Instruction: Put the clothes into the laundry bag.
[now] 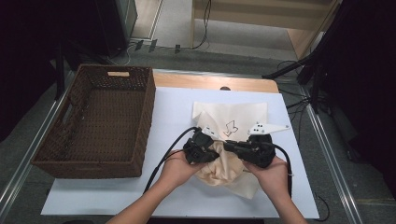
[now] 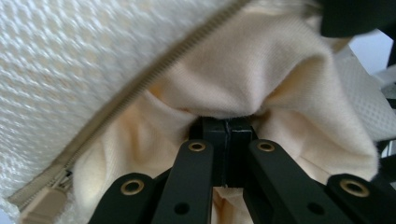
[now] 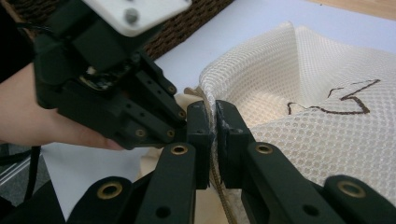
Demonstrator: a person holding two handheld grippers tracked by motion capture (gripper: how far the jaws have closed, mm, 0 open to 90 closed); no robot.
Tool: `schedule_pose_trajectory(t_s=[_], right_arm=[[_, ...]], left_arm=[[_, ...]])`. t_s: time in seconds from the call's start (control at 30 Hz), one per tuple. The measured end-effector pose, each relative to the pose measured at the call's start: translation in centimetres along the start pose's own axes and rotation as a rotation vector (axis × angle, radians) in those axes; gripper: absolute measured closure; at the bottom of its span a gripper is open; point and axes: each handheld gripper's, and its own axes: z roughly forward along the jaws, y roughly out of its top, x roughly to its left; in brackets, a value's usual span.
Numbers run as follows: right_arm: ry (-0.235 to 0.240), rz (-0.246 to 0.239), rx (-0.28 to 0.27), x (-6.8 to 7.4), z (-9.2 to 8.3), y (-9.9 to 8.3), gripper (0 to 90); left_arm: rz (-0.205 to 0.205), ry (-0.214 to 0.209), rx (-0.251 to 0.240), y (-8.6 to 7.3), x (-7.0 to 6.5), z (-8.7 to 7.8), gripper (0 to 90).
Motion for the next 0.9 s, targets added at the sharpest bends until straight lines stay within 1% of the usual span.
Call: schedule_pose_trajectory(t_s=[0.13, 0.2, 0.27, 0.3, 0.37, 0.43, 0.5, 0.53, 0.6, 0.63, 0.67, 0.7, 0.8, 0.9], right_arm=[[0.004, -0.002, -0.01, 0.2, -0.4, 0.3, 85.8], [0.002, -0.008, -0.014, 0.3, -0.6, 0.3, 85.8], [0.002, -0.008, -0.015, 0.3, -0.7, 0.4, 85.9], [0.007, -0.009, -0.017, 0.3, -0.7, 0.3, 86.0], [0.018, 0.006, -0.018, 0.2, -0.8, 0.3, 86.3], [0.02, 0.007, -0.018, 0.0, -0.7, 0.1, 86.5], [0.023, 0.012, -0.01, -0.2, -0.5, -0.2, 87.0], [0.019, 0.006, -0.003, -0.4, -0.3, -0.3, 87.6], [0.006, 0.007, 0.015, -0.4, 0.0, -0.4, 88.3], [-0.004, 0.0, 0.021, -0.5, 0.1, -0.5, 88.4], [-0.008, -0.001, 0.023, -0.5, 0.1, -0.5, 88.5], [-0.007, 0.001, 0.022, -0.6, 0.2, -0.5, 88.5], [-0.01, 0.004, 0.017, -0.7, 0.1, -0.5, 88.6], [-0.01, 0.01, 0.019, -0.8, 0.1, -0.6, 88.6]], left_arm=[[0.004, 0.013, 0.011, 0.6, 0.2, 0.5, 90.0], [-0.007, 0.014, 0.014, 0.8, 0.5, 0.8, 90.0], [-0.03, 0.012, 0.009, 0.8, 1.0, 1.0, 90.0], [-0.035, 0.018, 0.009, 0.8, 1.3, 1.1, 90.0], [-0.051, 0.015, 0.005, 0.6, 1.9, 1.4, 90.0], [-0.059, 0.008, 0.015, 0.6, 2.2, 1.7, 90.0], [-0.037, 0.006, 0.016, 0.5, 2.1, 1.7, 90.0], [-0.03, 0.005, 0.022, 0.5, 2.1, 1.6, 90.0], [-0.032, -0.008, 0.025, 0.5, 2.0, 1.3, 90.0], [-0.031, -0.014, 0.019, 0.5, 1.9, 1.1, 90.0], [-0.024, -0.012, 0.023, 0.5, 1.9, 0.9, 90.0], [-0.027, -0.018, 0.016, 0.5, 1.9, 0.7, 89.9], [-0.019, -0.028, 0.009, 0.3, 1.6, -0.2, 89.4], [-0.018, -0.041, -0.011, 0.1, 1.4, -1.1, 89.4]])
